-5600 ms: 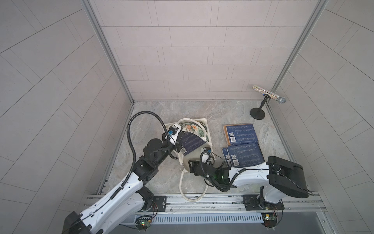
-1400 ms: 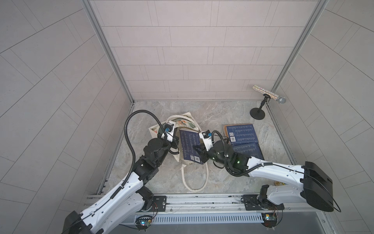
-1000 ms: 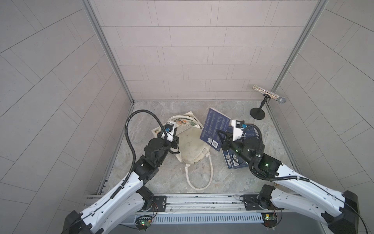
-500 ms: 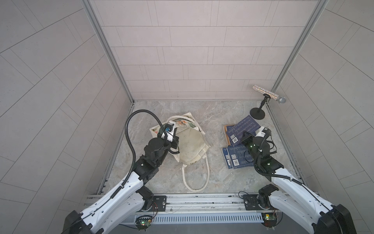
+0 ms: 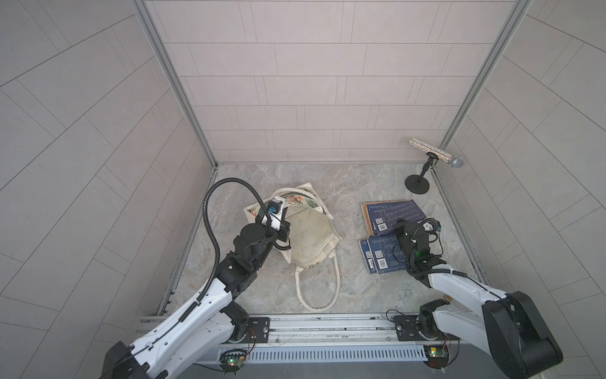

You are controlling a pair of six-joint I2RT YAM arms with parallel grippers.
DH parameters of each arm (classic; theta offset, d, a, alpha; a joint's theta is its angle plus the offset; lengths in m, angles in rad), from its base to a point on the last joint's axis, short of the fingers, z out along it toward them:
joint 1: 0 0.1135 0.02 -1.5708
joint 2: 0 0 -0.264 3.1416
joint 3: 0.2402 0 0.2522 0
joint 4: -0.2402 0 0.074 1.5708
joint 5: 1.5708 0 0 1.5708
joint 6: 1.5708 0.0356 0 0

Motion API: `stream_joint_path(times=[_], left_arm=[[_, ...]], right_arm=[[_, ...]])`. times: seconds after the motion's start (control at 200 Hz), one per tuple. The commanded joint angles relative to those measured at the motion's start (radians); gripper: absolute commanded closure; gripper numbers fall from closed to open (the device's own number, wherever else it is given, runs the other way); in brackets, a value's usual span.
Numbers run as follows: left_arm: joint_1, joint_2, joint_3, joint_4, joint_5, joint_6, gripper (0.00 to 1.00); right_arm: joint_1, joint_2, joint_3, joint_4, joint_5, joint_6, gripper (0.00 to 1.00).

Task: Take out the books from the canvas bag
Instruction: Place the book on the book.

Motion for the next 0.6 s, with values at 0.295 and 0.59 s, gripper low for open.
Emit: stream_joint_path(times=[0.295, 0.59], left_arm=[[0.001, -0.011, 0.052, 0.060, 0.026, 0.003, 1.00], [0.002, -0.011, 0.052, 0.057, 0.032, 0.006, 1.00]], right_arm=[[0.000, -0.121, 0.045, -0.188, 0.026, 0.089, 0.49], [0.000, -0.233, 0.097, -0.434, -0.057, 0.081, 0.00]])
